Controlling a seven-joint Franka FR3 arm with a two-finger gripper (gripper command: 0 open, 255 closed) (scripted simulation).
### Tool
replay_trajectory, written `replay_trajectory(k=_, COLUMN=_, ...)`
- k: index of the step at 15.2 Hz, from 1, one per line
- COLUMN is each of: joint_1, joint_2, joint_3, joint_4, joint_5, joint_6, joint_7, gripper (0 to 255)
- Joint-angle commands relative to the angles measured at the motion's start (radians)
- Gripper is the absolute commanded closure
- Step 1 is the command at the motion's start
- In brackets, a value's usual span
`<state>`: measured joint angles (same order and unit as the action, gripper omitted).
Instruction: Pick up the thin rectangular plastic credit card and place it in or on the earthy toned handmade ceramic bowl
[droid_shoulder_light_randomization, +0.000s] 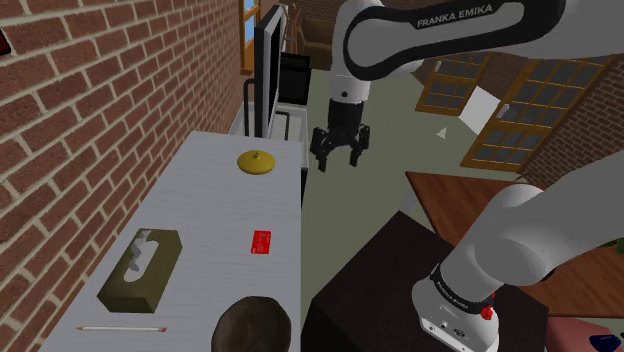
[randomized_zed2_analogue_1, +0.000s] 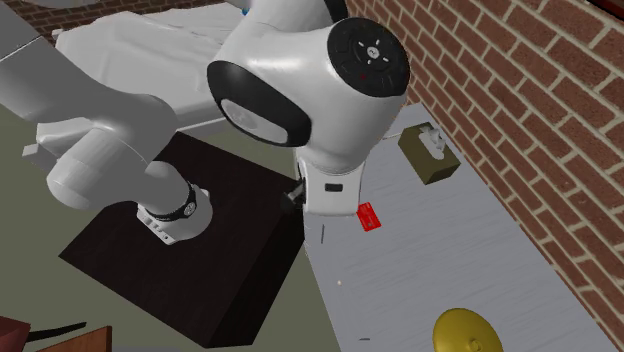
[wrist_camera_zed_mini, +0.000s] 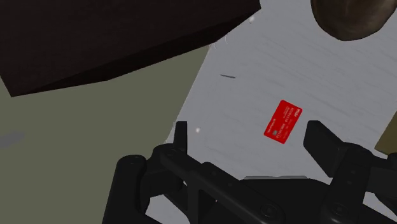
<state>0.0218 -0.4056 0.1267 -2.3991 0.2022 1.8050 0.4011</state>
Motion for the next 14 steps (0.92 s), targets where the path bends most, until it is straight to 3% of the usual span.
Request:
replay_trajectory(k=1, joint_1=0.004, joint_2=0.067, joint_3=0.014, joint_4=0.003, joint_5=0.027, joint_6=0.046, joint_7=0.035, gripper=0)
replay_trajectory(k=14, joint_1=0.037, joint_2=0.573, joint_3=0.066, joint_4=0.164, joint_5=0.177, joint_6=0.285, joint_7=0.204, gripper=0)
